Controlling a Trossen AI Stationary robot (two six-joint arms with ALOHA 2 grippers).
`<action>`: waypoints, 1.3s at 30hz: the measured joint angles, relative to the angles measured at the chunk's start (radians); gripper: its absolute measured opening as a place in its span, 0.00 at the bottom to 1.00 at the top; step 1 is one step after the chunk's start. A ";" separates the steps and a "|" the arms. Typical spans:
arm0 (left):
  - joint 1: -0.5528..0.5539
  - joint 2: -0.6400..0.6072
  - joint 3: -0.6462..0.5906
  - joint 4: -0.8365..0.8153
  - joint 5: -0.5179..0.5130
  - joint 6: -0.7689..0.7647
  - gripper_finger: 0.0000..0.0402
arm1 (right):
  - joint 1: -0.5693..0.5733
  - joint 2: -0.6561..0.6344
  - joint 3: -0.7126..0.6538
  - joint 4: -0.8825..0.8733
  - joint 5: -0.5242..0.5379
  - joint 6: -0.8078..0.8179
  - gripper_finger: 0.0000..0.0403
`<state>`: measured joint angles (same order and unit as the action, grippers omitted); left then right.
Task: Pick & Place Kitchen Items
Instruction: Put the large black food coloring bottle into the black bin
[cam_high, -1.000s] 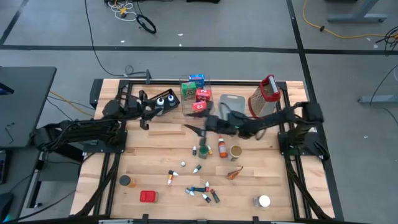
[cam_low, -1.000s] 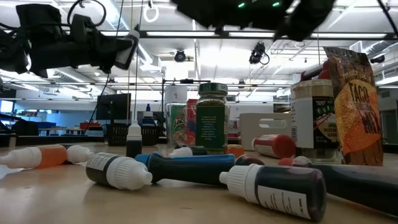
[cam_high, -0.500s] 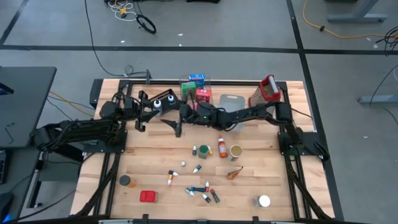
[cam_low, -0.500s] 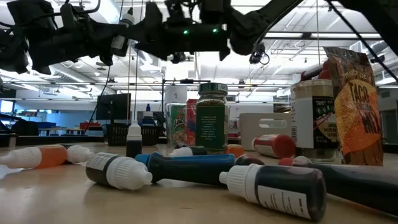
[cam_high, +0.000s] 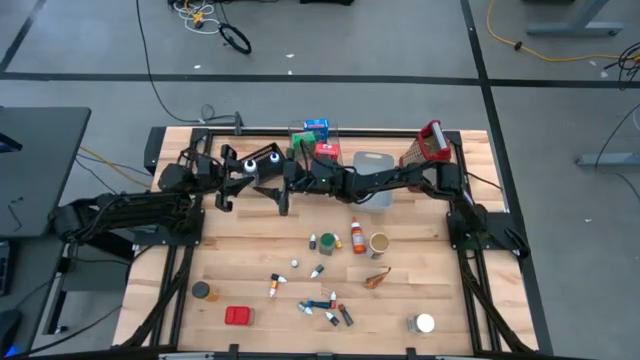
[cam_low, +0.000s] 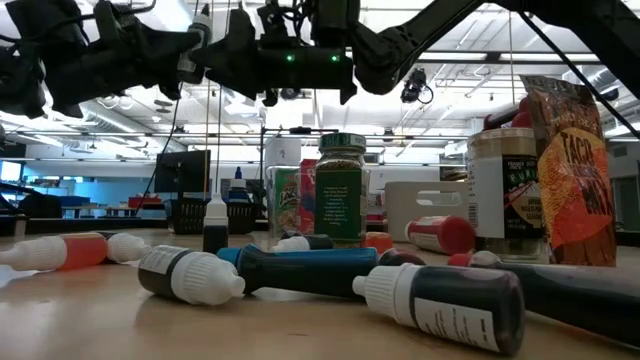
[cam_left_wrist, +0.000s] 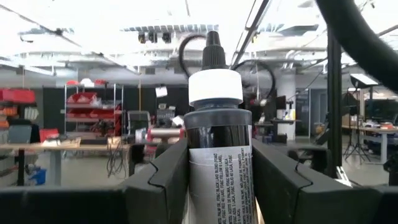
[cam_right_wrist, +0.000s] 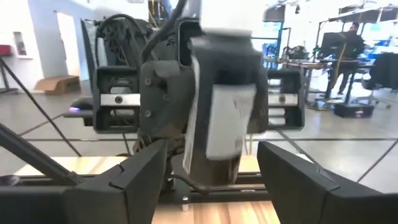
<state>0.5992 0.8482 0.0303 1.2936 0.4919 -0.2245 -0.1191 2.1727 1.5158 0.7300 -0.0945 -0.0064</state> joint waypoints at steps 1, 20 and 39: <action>-0.006 0.000 0.000 0.008 -0.001 0.001 0.39 | -0.003 0.000 0.000 0.000 -0.010 0.003 0.63; -0.163 0.002 0.010 0.006 -0.162 0.106 0.39 | -0.009 0.001 0.030 -0.033 -0.110 0.004 0.46; -0.176 0.002 0.034 -0.034 -0.156 0.129 0.44 | -0.009 -0.008 0.030 -0.055 -0.154 -0.008 0.38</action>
<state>0.4235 0.8501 0.0639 1.2600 0.3359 -0.0955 -0.1284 2.1650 1.5455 0.6745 -0.2480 -0.0147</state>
